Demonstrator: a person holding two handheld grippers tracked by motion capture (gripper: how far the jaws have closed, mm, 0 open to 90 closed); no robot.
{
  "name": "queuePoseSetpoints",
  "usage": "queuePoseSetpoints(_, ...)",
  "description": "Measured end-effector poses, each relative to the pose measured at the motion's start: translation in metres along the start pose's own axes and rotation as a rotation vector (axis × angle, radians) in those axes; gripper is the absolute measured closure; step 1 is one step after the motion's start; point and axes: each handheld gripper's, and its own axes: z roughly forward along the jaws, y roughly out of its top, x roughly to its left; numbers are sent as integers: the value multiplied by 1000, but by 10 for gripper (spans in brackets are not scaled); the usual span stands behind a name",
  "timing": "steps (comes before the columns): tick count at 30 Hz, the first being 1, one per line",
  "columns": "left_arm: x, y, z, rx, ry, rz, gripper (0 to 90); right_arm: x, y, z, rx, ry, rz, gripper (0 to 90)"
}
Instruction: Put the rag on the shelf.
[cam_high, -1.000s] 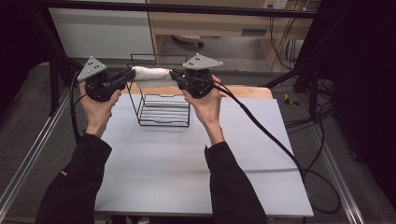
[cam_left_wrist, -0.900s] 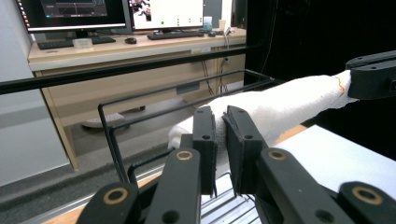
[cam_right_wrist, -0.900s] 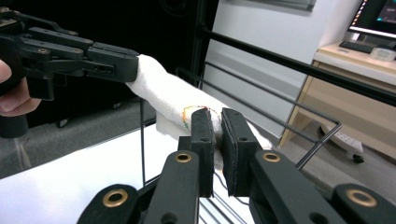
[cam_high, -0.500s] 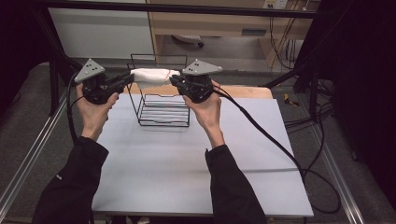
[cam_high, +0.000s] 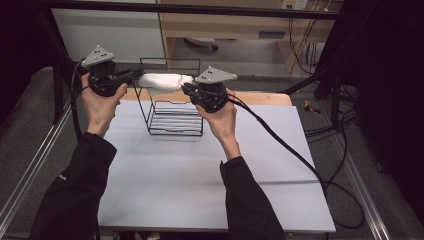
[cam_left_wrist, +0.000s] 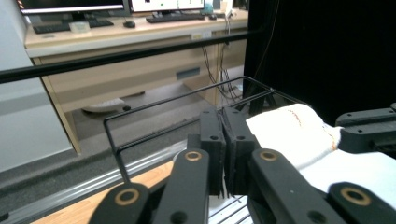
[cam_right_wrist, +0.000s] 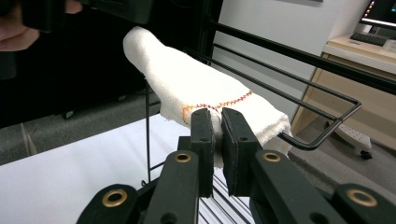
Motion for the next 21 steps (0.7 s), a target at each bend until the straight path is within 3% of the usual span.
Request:
queuePoseSetpoints(9,-3,-18,2,58,-42,12,899,-1,-4,0,4,4,1,836)
queuePoseSetpoints(21,-5,-36,8,86,-42,22,899,0,-6,1,14,10,1,798)
